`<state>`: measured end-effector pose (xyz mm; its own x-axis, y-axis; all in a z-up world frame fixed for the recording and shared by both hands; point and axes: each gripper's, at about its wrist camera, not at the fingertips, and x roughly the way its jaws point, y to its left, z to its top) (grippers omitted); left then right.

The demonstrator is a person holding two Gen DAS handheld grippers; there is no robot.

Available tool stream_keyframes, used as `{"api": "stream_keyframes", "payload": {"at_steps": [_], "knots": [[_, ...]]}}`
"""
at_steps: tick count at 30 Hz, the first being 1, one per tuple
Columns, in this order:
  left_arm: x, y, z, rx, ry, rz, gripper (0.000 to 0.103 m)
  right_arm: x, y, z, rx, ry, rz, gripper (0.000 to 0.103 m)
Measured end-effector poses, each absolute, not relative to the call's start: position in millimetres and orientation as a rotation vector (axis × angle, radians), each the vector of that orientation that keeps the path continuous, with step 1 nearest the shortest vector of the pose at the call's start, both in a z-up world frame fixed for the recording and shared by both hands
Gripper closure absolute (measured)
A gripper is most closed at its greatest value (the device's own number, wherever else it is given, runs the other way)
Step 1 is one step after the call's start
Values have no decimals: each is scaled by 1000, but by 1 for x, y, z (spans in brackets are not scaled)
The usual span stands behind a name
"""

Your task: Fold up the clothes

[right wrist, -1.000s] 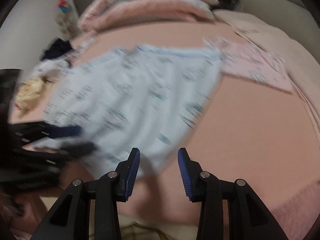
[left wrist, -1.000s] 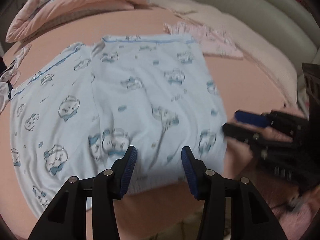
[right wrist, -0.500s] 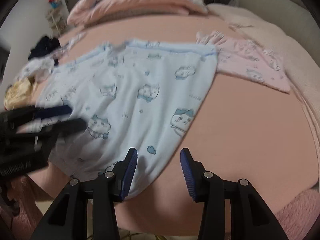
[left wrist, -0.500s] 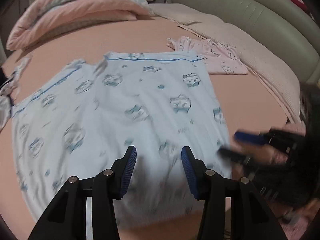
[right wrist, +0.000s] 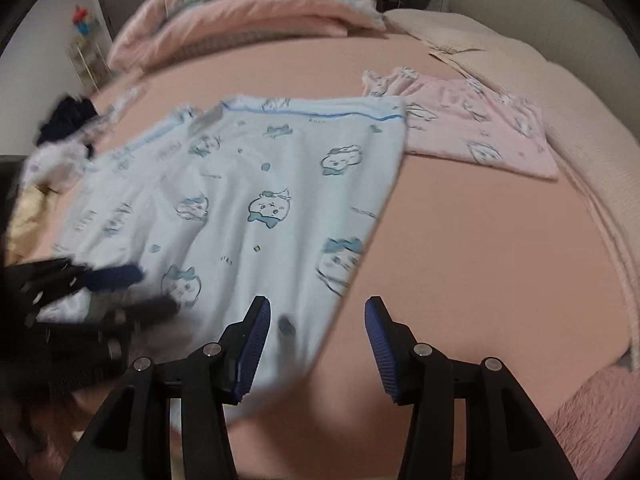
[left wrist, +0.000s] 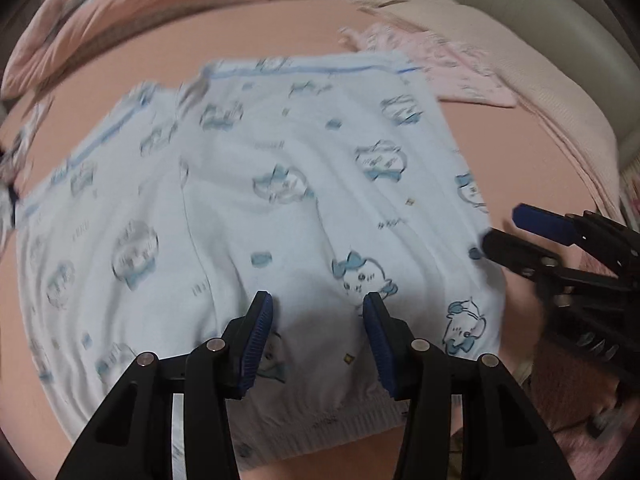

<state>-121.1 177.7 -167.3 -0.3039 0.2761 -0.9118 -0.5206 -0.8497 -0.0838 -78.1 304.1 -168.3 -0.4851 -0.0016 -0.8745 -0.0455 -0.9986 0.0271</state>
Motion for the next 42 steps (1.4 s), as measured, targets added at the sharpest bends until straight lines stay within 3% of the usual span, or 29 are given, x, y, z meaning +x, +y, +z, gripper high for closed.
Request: {"api": "stream_keyframes", "payload": {"at_steps": [7,13,21,27,30,35,39,42], "knots": [[-111,190,-157,-1397,358,2202,59,-69,309,-192,-1622,-16,2647,51],[-106,193,-167,-1461,404,2192,59,-60,324,-168,-1563,94,2598,50],[-106,191,-167,-1503,487,2178,59,-45,307,-180,-1710,-25,2562,49],[-94,177,-150,-1428,407,2206,59,-42,297,-146,-1555,-12,2612,47],[-96,179,-163,-1519,468,2195,59,-53,274,-164,-1639,-83,2635,48],[-97,148,-156,-1550,306,2161,59,-44,287,-177,-1754,-46,2540,47],[-103,115,-140,-1485,215,2278,59,-47,286,-151,-1578,11,2665,45],[-115,89,-136,-1499,115,2354,59,-56,262,-162,-1615,-47,2690,45]]}}
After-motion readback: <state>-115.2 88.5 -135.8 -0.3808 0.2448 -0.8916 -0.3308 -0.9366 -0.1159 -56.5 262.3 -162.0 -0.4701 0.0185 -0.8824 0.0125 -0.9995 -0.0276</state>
